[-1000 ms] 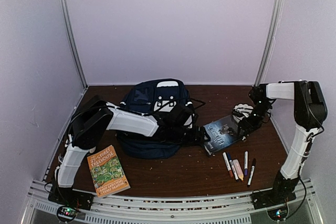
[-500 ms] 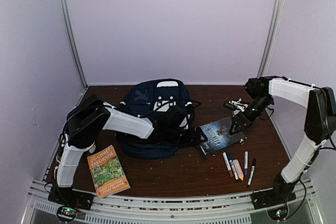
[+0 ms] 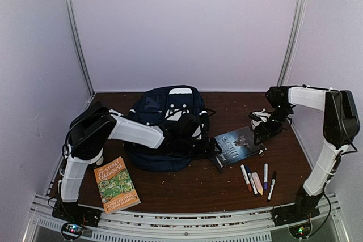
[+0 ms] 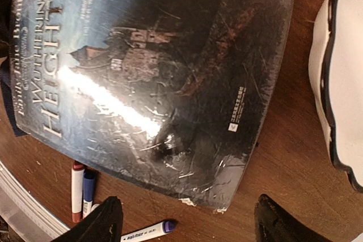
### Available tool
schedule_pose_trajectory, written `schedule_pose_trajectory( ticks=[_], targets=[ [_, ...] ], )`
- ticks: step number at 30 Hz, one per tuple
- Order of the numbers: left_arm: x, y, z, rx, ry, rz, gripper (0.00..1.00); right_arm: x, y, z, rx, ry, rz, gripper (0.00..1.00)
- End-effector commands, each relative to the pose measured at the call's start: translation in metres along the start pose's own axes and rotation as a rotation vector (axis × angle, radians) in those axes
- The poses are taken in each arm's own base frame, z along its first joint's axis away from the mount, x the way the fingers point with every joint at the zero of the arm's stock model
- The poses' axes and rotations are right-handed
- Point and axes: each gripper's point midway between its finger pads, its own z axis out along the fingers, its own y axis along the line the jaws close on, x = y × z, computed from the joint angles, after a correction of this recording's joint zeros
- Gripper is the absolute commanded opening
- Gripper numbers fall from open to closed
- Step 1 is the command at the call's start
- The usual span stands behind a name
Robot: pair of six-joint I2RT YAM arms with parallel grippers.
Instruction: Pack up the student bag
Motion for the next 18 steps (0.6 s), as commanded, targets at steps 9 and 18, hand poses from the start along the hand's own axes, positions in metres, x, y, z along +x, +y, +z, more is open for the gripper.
schedule_pose_trajectory(
  ticks=[9,18],
  targets=[
    [-0.003,0.014,-0.004,-0.049,0.027,-0.018,0.78,0.009,-0.006,0.034,-0.037,0.098,0.029,0.79],
    [0.002,0.017,0.005,-0.058,0.068,-0.026,0.76,0.006,0.057,0.020,-0.322,0.058,-0.041,0.67]
  ],
)
